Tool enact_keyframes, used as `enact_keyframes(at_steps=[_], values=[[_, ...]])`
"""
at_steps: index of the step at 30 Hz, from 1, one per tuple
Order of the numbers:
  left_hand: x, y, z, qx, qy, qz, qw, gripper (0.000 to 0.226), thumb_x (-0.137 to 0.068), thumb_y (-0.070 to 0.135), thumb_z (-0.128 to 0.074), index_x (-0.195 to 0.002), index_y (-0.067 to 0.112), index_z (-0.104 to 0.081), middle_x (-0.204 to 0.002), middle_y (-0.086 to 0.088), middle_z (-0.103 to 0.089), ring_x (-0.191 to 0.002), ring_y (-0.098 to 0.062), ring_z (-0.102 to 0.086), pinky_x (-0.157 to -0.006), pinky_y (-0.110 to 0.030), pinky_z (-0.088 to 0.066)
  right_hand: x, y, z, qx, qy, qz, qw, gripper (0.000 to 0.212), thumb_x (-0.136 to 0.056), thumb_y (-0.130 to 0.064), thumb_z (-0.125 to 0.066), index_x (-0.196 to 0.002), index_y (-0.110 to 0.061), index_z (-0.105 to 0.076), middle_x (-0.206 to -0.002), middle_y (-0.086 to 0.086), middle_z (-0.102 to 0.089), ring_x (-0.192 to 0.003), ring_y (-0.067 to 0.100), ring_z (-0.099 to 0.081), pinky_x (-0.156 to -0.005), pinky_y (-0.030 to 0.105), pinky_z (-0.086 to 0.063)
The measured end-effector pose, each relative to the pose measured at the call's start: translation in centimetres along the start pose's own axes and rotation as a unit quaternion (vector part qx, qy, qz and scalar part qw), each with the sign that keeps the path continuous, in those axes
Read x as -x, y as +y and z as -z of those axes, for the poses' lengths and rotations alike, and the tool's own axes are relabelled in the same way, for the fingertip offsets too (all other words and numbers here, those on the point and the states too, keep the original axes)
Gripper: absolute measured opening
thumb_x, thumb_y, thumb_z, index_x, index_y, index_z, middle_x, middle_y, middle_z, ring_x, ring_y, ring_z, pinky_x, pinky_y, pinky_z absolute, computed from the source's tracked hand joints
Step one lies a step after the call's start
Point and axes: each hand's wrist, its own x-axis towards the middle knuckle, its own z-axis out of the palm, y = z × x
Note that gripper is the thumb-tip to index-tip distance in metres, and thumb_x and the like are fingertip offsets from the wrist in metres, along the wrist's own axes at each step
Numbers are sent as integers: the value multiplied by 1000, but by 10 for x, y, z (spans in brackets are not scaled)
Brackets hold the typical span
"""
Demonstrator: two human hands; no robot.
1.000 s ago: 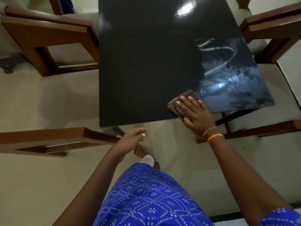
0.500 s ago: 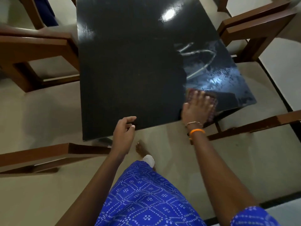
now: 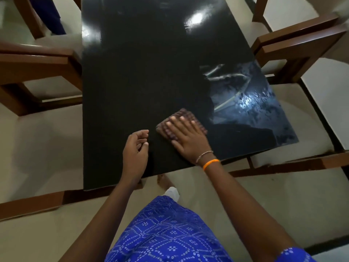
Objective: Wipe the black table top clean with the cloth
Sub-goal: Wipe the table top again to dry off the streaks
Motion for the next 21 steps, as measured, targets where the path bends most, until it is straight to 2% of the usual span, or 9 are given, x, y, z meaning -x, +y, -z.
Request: enact_keyframes(at_steps=[5, 8, 11, 13, 15, 18, 21], values=[[-24, 6, -18, -2, -22, 10, 1000, 40, -90, 6, -50, -109, 41, -51, -108, 23, -51, -104, 8, -52, -85, -17, -46, 14, 120, 29, 23, 14, -207, 978, 64, -88, -47, -19, -149, -26, -19, -159, 0, -15, -147, 25, -12, -117, 47, -8], [-39, 6, -20, 4, -23, 10, 1000, 39, -90, 7, -50, -110, 40, -51, -108, 24, -51, -103, 10, -52, -84, -17, -46, 12, 156, 40, 28, 43, -324, 945, 67, -87, -43, -27, -149, -19, -21, -159, 6, -13, -148, 28, -5, -117, 52, 1], [-50, 6, -18, 12, -8, 22, 1000, 38, -90, 7, -49, -111, 38, -53, -109, 21, -52, -103, 9, -52, -84, -20, -48, -5, 150, 40, 9, 56, -349, 935, 76, -82, -42, -33, -148, -6, -20, -159, 13, -9, -148, 29, -2, -118, 49, 4], [-56, 6, -15, 22, 9, 32, 999, 38, -90, 7, -48, -112, 37, -54, -109, 20, -53, -101, 9, -53, -84, -22, -49, -21, 129, 35, -22, 52, -339, 939, 83, -81, -44, -35, -149, -3, -12, -159, 15, -6, -148, 29, 0, -119, 46, 2], [-61, 8, -13, 30, 25, 37, 999, 37, -90, 7, -48, -111, 37, -54, -109, 19, -54, -99, 13, -53, -82, -21, -49, -40, 97, 27, -29, 39, -292, 955, 82, -84, -45, -35, -149, -4, -8, -159, 15, -4, -148, 28, 1, -119, 44, 2], [-66, 10, -6, 40, 61, 39, 997, 38, -90, 6, -46, -109, 37, -55, -109, 15, -55, -97, 14, -53, -77, -18, -47, -75, 30, 12, -50, 9, -172, 984, 78, -88, -41, -43, -150, -9, -6, -160, 12, -1, -148, 27, 3, -118, 42, 4], [-67, 9, 2, 49, 87, 37, 994, 38, -90, 5, -45, -108, 36, -56, -107, 14, -56, -96, 11, -55, -72, -15, -47, -103, -39, -3, -69, -25, -22, 997, 77, -90, -42, -43, -150, -14, -5, -160, 7, 0, -148, 22, 4, -118, 44, 3]])
